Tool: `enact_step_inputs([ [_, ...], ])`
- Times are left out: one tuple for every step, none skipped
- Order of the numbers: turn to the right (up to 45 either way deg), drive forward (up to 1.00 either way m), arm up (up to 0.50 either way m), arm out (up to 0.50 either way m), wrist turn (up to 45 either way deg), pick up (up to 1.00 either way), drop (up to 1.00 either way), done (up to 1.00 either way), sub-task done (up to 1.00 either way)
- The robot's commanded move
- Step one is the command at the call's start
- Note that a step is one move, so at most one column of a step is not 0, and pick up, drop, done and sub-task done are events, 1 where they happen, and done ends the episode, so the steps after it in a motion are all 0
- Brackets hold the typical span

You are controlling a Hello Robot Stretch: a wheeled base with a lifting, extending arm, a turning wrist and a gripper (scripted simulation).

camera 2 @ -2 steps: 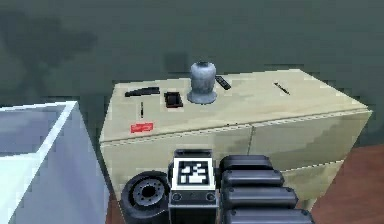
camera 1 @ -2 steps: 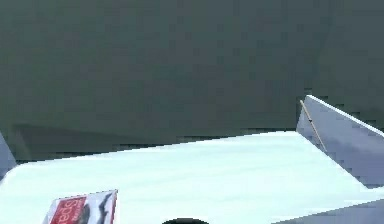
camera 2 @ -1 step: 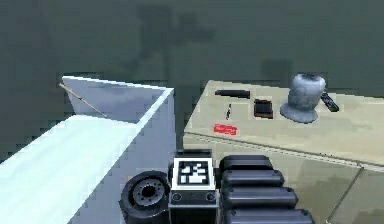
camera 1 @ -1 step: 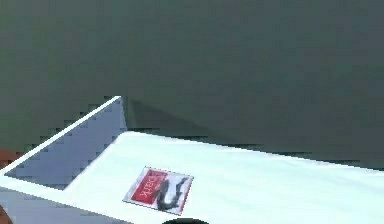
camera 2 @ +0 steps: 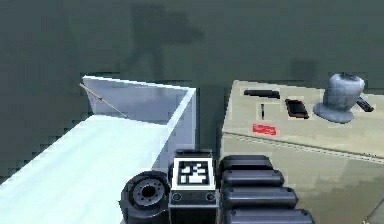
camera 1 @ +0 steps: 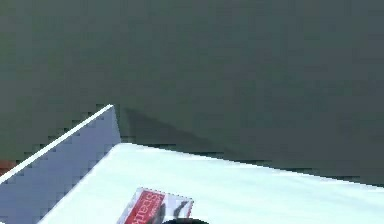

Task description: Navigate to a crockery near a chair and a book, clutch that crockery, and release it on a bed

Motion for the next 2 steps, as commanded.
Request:
enact_step_inputs([
  [45.0,0.0,0.0,0.0,0.0,0.0,0.0,0.0,0.0],
  [6.0,0.0,0.0,0.0,0.0,0.0,0.0,0.0,0.0],
])
